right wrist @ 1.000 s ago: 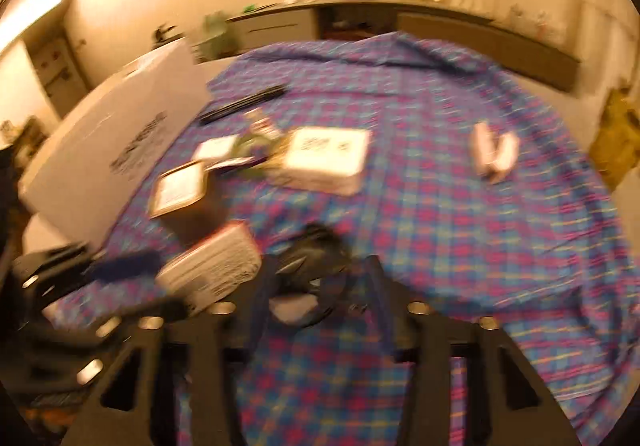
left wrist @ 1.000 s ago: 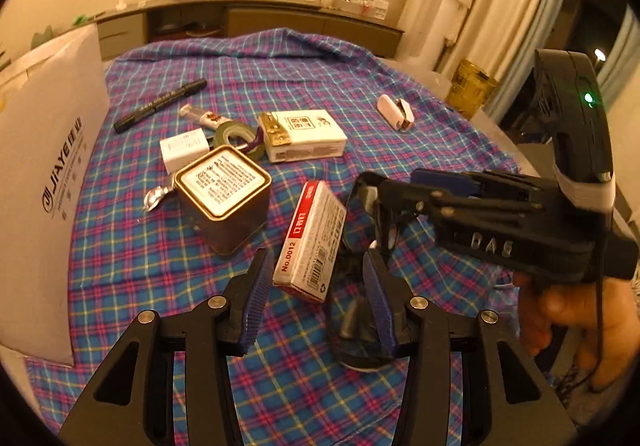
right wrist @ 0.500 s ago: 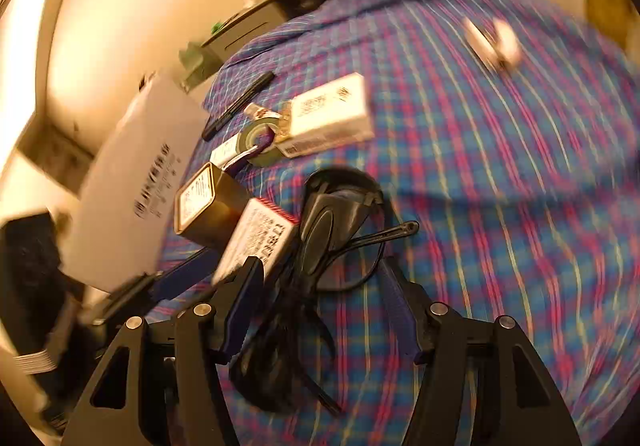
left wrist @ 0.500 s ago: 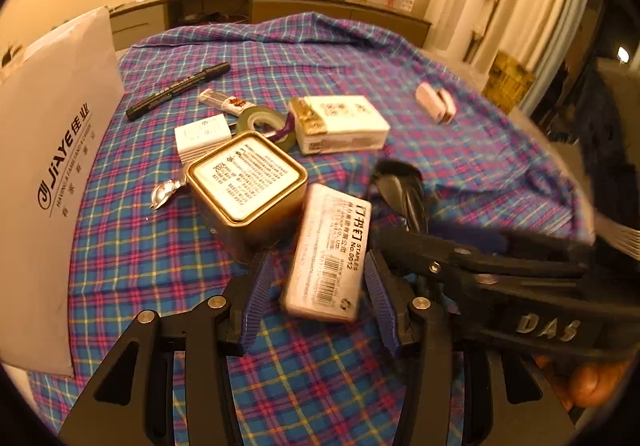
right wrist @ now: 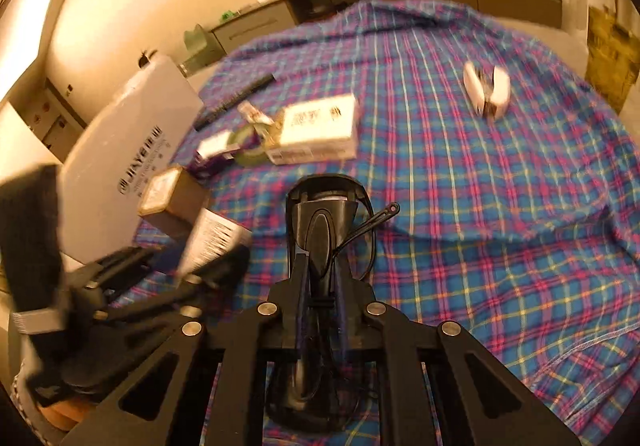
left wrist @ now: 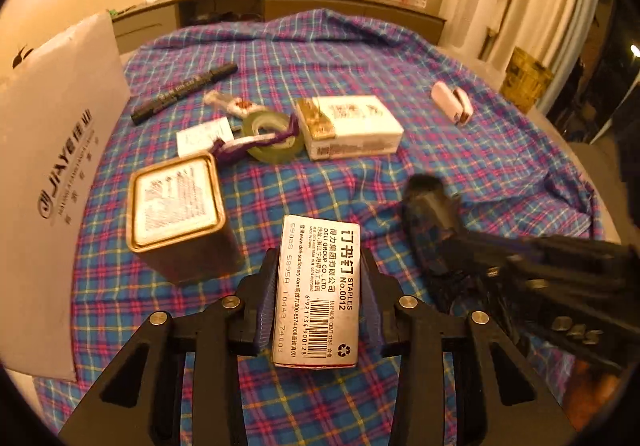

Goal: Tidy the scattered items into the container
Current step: 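Carry the staples box in the left tool while the right tool carries the glasses over the white box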

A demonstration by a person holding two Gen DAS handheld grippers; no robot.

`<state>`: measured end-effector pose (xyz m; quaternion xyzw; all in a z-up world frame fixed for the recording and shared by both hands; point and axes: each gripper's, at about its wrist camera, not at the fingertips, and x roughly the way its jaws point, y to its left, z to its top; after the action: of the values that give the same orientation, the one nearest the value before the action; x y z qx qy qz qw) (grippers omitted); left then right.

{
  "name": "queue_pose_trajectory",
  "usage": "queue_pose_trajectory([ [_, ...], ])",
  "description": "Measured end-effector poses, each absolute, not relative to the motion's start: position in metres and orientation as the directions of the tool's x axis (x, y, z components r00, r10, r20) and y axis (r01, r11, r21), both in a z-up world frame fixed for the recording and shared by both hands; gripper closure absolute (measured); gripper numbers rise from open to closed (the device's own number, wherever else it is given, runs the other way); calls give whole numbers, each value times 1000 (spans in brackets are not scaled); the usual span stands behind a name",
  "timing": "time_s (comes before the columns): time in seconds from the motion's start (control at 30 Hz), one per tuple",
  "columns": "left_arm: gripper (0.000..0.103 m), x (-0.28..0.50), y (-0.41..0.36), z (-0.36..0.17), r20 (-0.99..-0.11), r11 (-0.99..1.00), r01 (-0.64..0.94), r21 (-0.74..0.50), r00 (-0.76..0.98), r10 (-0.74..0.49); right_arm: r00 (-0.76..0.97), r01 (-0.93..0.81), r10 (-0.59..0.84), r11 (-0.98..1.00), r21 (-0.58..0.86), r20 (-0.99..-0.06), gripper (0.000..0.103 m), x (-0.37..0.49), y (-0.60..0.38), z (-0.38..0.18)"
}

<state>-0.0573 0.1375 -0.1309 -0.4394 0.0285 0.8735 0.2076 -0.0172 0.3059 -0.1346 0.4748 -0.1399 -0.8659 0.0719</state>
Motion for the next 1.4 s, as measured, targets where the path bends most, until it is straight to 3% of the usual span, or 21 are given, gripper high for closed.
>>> queue_pose_trajectory([
  [0.8, 64, -24, 58, -40, -610, -917, -319, -240, -685, 398, -712, 217, -318, -947, 236, -626, 90, 41, 241, -46],
  [1.4, 64, -17, -4, -5, -507, -904, -276, -325, -756, 414, -746, 299, -329, -942, 150, -580, 90, 76, 170, -7],
])
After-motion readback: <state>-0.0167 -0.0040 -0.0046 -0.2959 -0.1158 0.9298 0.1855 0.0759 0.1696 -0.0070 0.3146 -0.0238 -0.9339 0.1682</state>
